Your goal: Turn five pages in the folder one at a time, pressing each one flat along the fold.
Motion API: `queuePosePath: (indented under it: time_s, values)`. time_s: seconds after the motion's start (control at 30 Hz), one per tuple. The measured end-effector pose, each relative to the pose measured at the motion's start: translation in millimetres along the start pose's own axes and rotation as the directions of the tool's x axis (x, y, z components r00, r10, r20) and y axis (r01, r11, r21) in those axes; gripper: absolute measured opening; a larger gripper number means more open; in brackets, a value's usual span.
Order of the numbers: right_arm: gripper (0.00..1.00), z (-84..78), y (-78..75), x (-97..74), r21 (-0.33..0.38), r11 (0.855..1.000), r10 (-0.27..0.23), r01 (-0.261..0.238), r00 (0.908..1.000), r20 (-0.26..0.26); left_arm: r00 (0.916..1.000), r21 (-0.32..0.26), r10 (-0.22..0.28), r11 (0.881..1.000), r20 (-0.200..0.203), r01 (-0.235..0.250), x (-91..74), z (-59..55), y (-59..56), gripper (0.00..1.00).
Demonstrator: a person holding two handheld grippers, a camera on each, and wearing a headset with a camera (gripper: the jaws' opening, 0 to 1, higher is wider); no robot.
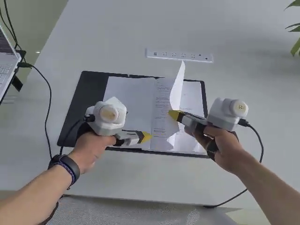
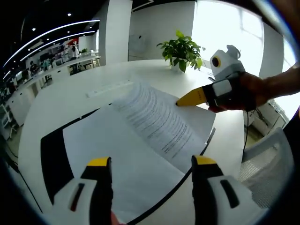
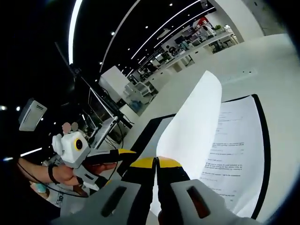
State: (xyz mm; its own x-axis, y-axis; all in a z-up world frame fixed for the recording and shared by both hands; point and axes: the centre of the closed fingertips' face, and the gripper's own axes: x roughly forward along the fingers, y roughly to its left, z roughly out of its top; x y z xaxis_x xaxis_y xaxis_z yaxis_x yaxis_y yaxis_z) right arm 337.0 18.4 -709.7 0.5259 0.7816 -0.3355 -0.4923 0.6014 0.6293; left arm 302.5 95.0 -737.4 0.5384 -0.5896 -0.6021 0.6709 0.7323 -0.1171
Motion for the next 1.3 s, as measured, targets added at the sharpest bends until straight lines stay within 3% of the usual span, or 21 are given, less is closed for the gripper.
queuePosePath:
  time_s: [0.2, 0.57, 0.77, 0.97, 1.13, 1.3]
  values:
    - [0.00, -0.9, 23.1, 22.9, -0.028, 0.999, 0.043, -0.043, 0.9989, -0.021, 0.9991, -0.014, 0.039, 0.999, 0.014, -0.039, -23.7, -7.5, 20.1, 0.69]
    - [0.00, -14.0, 56.2, 62.8, -0.060, 0.994, 0.089, -0.094, 0.9931, -0.076, 0.9963, -0.047, 0.084, 0.995, 0.021, -0.083, -53.0, -27.8, 49.7, 0.70]
    - [0.00, -26.4, 68.3, 88.0, -0.066, 0.991, 0.105, -0.114, 0.9868, -0.123, 0.9949, -0.070, 0.098, 0.993, 0.022, -0.097, -66.6, -39.7, 57.4, 0.71]
    - [0.00, -41.9, 77.0, 113.3, -0.064, 0.990, 0.111, -0.124, 0.9791, -0.170, 0.9921, -0.097, 0.123, 0.988, 0.023, -0.121, -80.9, -51.6, 75.1, 0.71]
    - [0.00, -58.6, 82.1, 134.1, -0.076, 0.990, 0.100, -0.121, 0.9683, -0.229, 0.9900, -0.110, 0.139, 0.985, 0.024, -0.135, -89.6, -57.8, 78.4, 0.71]
    - [0.00, -70.9, 84.2, 151.5, -0.050, 0.992, 0.101, -0.117, 0.9623, -0.253, 0.9892, -0.134, 0.144, 0.981, 0.028, -0.139, -92.7, -66.2, 77.8, 0.70]
